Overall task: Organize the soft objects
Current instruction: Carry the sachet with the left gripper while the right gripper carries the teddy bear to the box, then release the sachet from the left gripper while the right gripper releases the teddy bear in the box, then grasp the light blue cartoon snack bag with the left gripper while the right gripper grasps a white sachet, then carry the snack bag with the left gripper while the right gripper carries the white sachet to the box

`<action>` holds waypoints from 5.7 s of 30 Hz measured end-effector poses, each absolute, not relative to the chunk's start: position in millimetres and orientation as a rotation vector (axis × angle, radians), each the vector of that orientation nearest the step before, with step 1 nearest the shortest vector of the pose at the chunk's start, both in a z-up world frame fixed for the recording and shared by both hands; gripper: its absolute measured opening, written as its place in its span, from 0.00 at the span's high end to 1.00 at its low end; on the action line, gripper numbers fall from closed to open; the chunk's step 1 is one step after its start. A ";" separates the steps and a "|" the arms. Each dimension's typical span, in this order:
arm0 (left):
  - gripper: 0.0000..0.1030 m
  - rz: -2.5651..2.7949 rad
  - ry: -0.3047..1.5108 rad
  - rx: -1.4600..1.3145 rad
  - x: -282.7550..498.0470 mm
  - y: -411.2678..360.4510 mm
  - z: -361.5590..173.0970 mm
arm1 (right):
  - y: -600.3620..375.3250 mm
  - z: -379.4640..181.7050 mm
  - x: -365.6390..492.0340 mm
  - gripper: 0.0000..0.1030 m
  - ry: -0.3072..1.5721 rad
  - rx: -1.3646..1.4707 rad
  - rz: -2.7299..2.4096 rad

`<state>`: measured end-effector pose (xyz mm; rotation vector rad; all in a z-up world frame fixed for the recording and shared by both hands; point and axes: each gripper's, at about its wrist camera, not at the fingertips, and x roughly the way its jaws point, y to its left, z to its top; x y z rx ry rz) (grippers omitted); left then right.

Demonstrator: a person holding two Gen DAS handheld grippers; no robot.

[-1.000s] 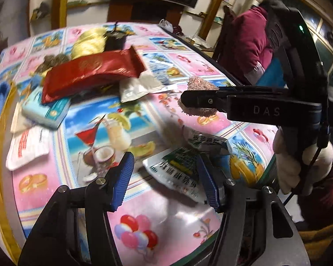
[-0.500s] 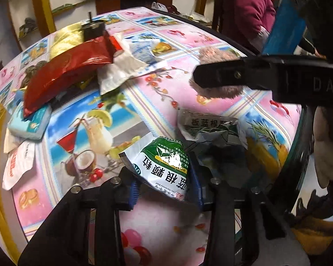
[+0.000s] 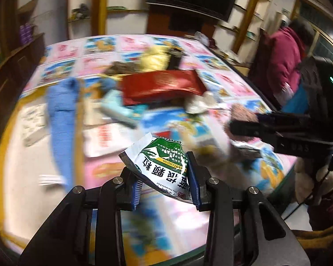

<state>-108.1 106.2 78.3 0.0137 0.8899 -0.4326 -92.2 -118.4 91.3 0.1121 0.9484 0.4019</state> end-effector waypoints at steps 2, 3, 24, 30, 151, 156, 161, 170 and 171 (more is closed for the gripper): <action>0.66 -0.347 0.891 0.010 -101.9 135.1 77.8 | -94.9 93.6 -86.4 0.63 0.953 0.094 0.450; 0.66 -0.300 0.894 0.008 -97.3 150.1 76.0 | -82.6 94.7 -84.2 0.63 0.954 0.084 0.472; 0.63 -0.022 1.043 -0.214 15.2 289.1 21.4 | 133.1 82.6 -10.1 0.61 0.997 -0.105 0.761; 0.55 -0.046 1.000 -0.374 3.5 314.2 36.1 | 140.2 70.8 13.3 0.56 1.035 -0.027 0.738; 0.33 -0.614 1.002 0.358 -85.4 0.9 10.2 | -141.5 38.9 -122.3 0.44 1.094 0.008 0.537; 0.33 -0.616 0.992 0.352 -89.6 -4.6 9.8 | -127.8 44.9 -131.2 0.43 1.072 -0.052 0.577; 0.53 -0.591 0.983 0.343 -92.6 -2.0 12.4 | -121.3 45.8 -140.2 0.34 1.072 -0.123 0.609; 0.56 -0.569 0.985 0.231 -93.1 11.8 17.1 | -99.7 36.1 -150.9 0.67 1.060 -0.221 0.555; 0.56 -0.567 0.982 0.212 -94.0 15.2 19.6 | -99.6 37.4 -151.2 0.68 1.055 -0.209 0.556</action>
